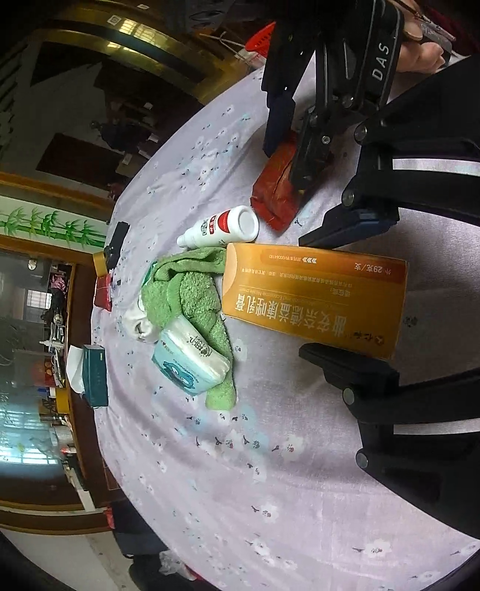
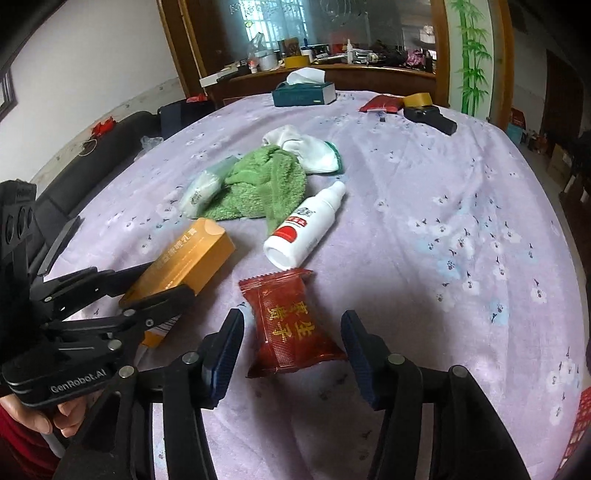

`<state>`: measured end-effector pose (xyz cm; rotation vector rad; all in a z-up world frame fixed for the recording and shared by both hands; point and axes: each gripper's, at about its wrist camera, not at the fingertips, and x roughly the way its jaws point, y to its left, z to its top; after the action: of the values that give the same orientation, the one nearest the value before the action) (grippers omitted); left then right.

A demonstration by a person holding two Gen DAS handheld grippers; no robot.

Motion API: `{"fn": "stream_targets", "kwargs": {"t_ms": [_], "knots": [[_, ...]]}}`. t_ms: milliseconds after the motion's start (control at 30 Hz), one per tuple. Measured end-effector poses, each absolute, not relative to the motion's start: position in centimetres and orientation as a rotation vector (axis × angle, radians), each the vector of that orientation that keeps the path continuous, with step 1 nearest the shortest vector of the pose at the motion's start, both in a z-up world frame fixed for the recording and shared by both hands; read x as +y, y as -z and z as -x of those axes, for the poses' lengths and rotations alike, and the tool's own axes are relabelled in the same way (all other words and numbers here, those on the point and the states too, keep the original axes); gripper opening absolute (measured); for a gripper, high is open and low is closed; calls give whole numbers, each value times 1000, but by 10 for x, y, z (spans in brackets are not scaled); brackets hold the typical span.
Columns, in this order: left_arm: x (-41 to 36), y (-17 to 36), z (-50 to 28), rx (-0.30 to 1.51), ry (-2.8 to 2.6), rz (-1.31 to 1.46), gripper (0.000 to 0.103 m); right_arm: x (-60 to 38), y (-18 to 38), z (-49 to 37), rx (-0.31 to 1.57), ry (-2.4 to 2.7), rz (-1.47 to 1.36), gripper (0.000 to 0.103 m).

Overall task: Collect trash
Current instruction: 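Grasp the orange medicine box with the left tool while the right tool grasps the red snack wrapper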

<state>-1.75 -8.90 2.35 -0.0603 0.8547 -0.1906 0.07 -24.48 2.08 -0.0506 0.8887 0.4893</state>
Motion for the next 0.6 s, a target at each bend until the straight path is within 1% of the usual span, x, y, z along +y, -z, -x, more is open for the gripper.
{"fn": "stream_targets", "kwargs": {"t_ms": [33,300,467,533,567,600], "knots": [[-89,-23,18,855,188,56,50,-243,-20,0,893,-492,55,46],[-88,-22,16,861,172,56,50,-229,-17,7,910,-451,114,46],[-87,-22,18,855,164,50,50,-231,-16,5,916,-443,103,47],[-87,-21,18,853,163,52,50,-233,-16,6,914,-446,89,42],[-86,-22,19,852,162,54,50,-234,-17,7,907,-454,75,34],[-85,-22,19,850,159,55,50,-235,-17,7,905,-455,65,34]]}}
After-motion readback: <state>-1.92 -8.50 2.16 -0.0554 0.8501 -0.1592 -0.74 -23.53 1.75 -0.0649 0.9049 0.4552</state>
